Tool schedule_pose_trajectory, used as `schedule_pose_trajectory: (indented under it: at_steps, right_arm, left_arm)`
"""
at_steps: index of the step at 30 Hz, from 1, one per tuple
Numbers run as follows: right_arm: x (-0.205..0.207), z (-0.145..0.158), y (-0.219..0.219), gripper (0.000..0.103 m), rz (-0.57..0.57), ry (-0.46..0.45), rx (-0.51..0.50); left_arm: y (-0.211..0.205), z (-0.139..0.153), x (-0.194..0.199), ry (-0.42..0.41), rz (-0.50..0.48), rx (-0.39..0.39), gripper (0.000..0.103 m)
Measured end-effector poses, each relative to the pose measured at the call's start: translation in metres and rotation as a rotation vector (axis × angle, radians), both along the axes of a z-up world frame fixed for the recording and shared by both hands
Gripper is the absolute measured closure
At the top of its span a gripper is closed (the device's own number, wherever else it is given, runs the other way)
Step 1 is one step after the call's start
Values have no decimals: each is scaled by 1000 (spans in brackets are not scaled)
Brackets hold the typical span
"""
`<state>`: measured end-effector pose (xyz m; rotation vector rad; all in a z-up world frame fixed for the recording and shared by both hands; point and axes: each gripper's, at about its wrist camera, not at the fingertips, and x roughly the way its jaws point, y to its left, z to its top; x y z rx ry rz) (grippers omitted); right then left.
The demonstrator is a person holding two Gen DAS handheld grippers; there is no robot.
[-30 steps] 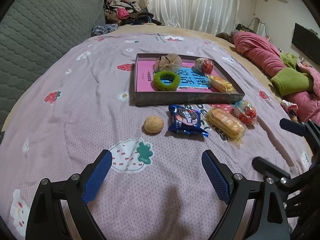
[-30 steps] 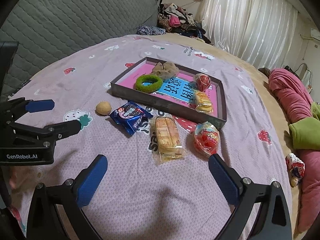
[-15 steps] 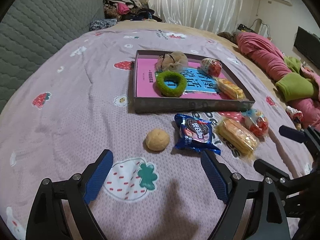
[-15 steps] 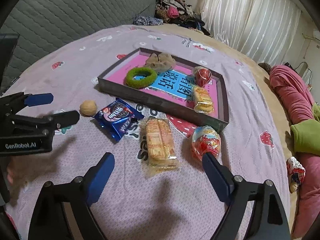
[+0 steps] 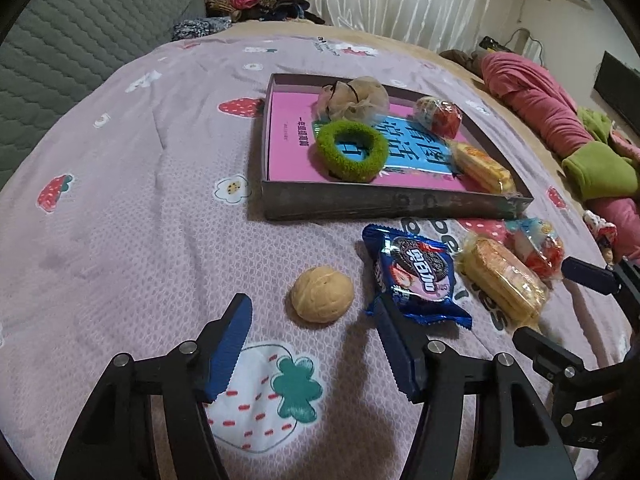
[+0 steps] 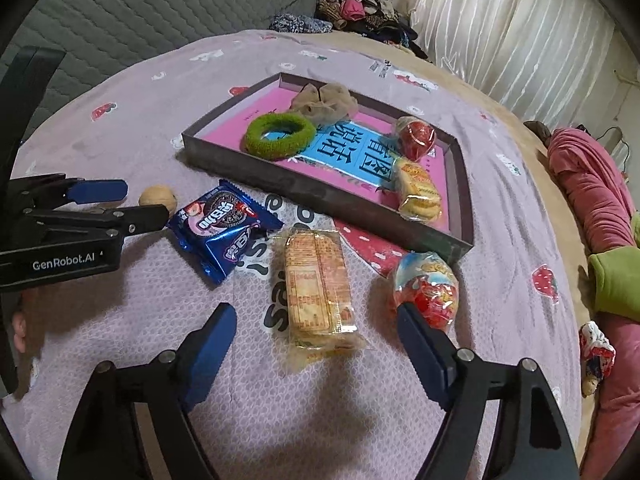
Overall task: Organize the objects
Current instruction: 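Grasp the walnut with left tool while right tool grasps the wafer packet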
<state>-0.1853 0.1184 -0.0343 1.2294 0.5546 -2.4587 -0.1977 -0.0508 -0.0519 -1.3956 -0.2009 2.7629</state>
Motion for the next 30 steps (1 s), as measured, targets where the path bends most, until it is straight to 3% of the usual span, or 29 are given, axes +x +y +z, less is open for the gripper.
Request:
schedule_pose_trajectory:
  at_steps: [9, 14, 21, 30]
  right_arm:
    - [-12, -15, -4, 33, 4, -40, -9]
    - [-23, -24, -2, 44, 2, -83, -40]
    - [-33, -29, 0, 63, -9, -116, -80]
    - [-34, -27, 2, 64, -9, -121, -137]
  left_arm:
    - [-1, -6, -11, -10, -5, 10, 46]
    - [-3, -11, -18, -26, -12, 38, 60]
    - [-1, -18, -27, -42, -28, 60, 68]
    - [2, -18, -26, -34, -41, 50, 68]
